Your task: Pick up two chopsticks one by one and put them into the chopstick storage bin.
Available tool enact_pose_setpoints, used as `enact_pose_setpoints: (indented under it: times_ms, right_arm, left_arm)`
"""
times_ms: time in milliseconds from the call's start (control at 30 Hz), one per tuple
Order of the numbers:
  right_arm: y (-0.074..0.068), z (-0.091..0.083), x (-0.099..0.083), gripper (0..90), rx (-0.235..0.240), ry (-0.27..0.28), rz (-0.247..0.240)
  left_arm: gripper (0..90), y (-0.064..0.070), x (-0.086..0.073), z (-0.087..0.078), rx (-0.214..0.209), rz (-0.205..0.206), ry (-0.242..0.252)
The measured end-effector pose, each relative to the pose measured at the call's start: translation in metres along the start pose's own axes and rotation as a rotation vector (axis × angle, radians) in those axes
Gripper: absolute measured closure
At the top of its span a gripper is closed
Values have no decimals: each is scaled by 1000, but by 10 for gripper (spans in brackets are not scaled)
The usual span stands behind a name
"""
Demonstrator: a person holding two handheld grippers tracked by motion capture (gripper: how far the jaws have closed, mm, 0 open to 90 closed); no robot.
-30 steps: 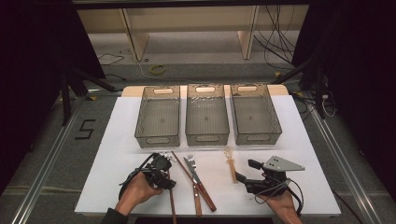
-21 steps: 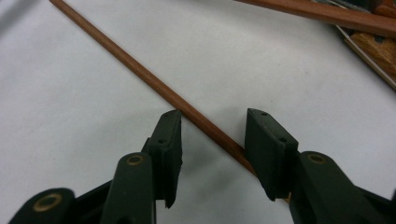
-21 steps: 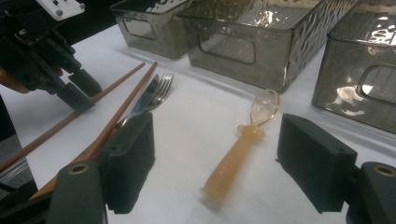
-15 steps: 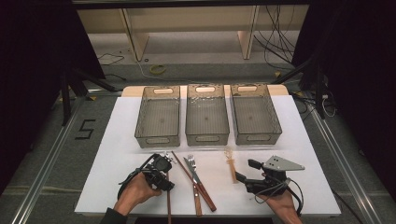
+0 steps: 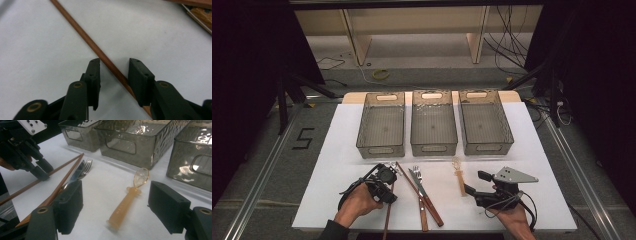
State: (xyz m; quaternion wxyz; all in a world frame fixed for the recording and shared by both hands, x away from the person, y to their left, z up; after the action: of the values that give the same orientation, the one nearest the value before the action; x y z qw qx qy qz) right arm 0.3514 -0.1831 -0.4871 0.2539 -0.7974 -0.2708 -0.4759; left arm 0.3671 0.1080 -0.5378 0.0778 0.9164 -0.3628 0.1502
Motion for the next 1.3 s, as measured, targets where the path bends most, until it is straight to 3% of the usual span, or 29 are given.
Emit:
enact_pose_setpoints:
  times_ms: [267,667,967,1300]
  right_arm:
    - [0,0,0,287,0,1,1]
    - [0,0,0,287,1,1,0]
    - [0,0,1,287,3,3,-2]
    - [0,0,1,287,3,6,-1]
  left_arm:
    - [731,-6,-1,-1,0,-37,13]
    - [809,-10,-2,-2,-6,-63,25]
    - [836,-11,-3,-2,-12,-53,38]
    - [838,-14,-4,-4,11,-31,49]
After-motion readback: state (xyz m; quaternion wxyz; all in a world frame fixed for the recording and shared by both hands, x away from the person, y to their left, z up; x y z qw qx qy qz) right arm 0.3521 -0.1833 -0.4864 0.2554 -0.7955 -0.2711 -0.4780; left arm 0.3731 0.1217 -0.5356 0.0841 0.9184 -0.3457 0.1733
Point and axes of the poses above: each handheld gripper's, and its own axes: z roughly forward along the jaws, x roughly out of its top, y roughly to its right, the point moved 7 cm from there along z, roughly forward along the jaws, and after that the axes turned 3 degrees about y, right-handed, at the moved point
